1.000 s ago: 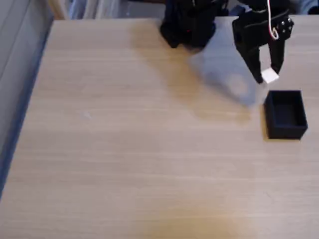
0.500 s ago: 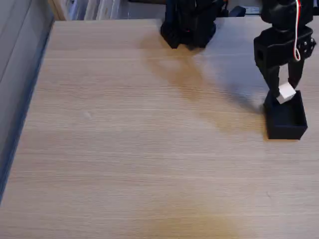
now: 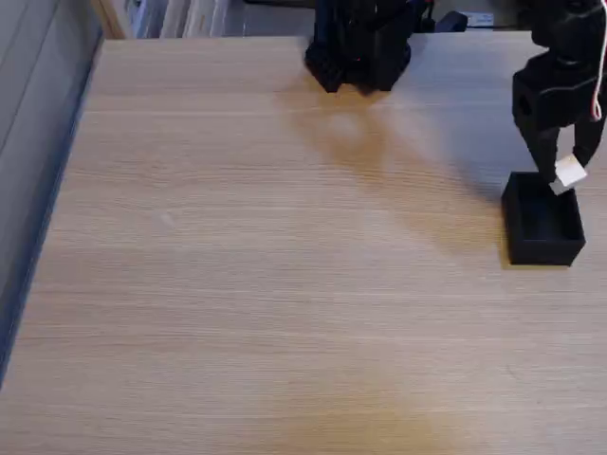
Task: Pick a white block and place it in the black box.
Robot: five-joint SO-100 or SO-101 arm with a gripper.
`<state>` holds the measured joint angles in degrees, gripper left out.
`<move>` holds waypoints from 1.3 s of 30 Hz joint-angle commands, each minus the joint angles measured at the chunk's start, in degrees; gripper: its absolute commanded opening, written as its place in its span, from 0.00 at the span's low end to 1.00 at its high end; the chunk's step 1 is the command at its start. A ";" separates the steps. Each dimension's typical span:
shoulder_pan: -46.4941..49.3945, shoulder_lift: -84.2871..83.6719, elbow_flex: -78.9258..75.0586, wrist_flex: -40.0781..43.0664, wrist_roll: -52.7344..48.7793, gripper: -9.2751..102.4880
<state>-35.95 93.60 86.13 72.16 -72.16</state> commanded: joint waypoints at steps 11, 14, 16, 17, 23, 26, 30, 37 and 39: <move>0.26 1.41 -2.37 2.29 0.79 0.27; 0.53 2.37 -2.37 2.64 0.44 0.26; 0.79 3.43 -2.29 3.25 -0.09 0.21; 0.88 4.13 -2.11 3.43 -0.09 0.16; 4.04 12.22 3.96 3.60 -1.85 0.08; 7.82 19.16 11.95 1.49 -6.42 0.08; 14.15 30.15 26.46 -4.31 -13.36 0.08; 22.50 49.04 48.52 -10.55 -18.72 0.08; 24.61 54.23 54.05 -10.90 -20.13 0.08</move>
<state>-13.97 140.71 134.12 62.23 -90.62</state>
